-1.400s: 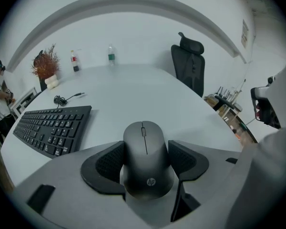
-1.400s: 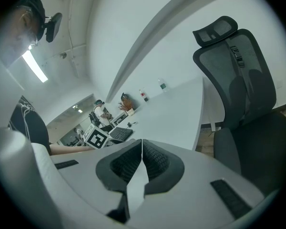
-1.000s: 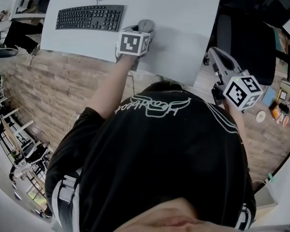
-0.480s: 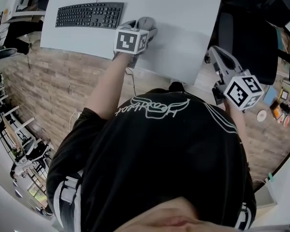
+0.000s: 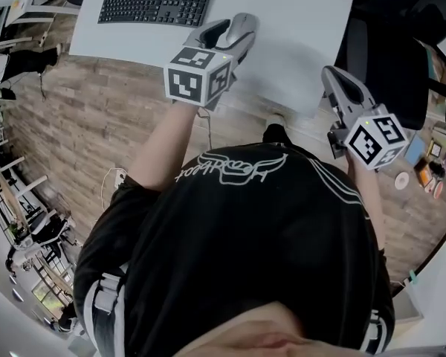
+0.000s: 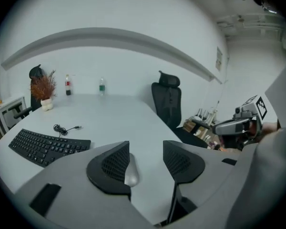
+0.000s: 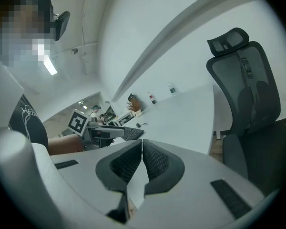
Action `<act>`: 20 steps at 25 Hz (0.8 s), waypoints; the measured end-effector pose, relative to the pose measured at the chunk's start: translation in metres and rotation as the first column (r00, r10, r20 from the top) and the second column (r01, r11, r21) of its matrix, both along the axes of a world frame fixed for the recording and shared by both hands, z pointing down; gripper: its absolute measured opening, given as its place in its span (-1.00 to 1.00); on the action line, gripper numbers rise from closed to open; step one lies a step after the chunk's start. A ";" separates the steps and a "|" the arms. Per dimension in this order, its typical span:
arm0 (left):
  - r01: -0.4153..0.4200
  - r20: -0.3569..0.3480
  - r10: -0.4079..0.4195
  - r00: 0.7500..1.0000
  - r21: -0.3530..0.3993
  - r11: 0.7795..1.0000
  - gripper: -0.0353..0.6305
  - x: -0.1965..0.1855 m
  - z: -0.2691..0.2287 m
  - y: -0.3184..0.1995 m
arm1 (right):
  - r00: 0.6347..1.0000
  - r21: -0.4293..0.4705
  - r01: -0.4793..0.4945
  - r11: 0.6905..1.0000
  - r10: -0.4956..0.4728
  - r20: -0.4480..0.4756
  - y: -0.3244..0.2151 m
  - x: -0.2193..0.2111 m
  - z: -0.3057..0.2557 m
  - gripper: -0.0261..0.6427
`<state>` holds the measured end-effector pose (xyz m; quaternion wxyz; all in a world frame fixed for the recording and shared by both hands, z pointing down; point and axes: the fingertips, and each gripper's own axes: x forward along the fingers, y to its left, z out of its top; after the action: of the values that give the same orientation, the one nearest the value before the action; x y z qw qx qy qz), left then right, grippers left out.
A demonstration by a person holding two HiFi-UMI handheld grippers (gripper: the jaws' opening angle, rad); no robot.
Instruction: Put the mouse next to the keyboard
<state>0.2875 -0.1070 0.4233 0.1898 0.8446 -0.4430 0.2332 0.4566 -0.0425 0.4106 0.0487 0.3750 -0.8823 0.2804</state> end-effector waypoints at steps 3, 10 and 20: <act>-0.095 -0.038 0.097 0.995 0.052 0.994 -0.68 0.006 -0.031 0.044 | 1.000 0.030 0.010 1.000 -0.010 -0.003 0.026 -0.020 -0.016 -0.89; -0.255 -0.209 0.300 0.931 0.214 0.943 -0.87 0.000 -0.102 0.171 | 0.999 0.129 0.027 0.991 -0.024 -0.029 0.107 -0.075 -0.050 -0.89; -0.327 -0.186 0.376 0.908 0.247 0.912 -0.87 -0.027 -0.113 0.297 | 0.993 0.202 0.102 0.974 -0.088 -0.078 0.220 -0.146 -0.076 -0.89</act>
<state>0.2601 0.1898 0.3099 0.1039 0.9472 -0.2802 0.1163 0.3110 0.1778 0.3346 0.0535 0.3448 -0.9212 0.1720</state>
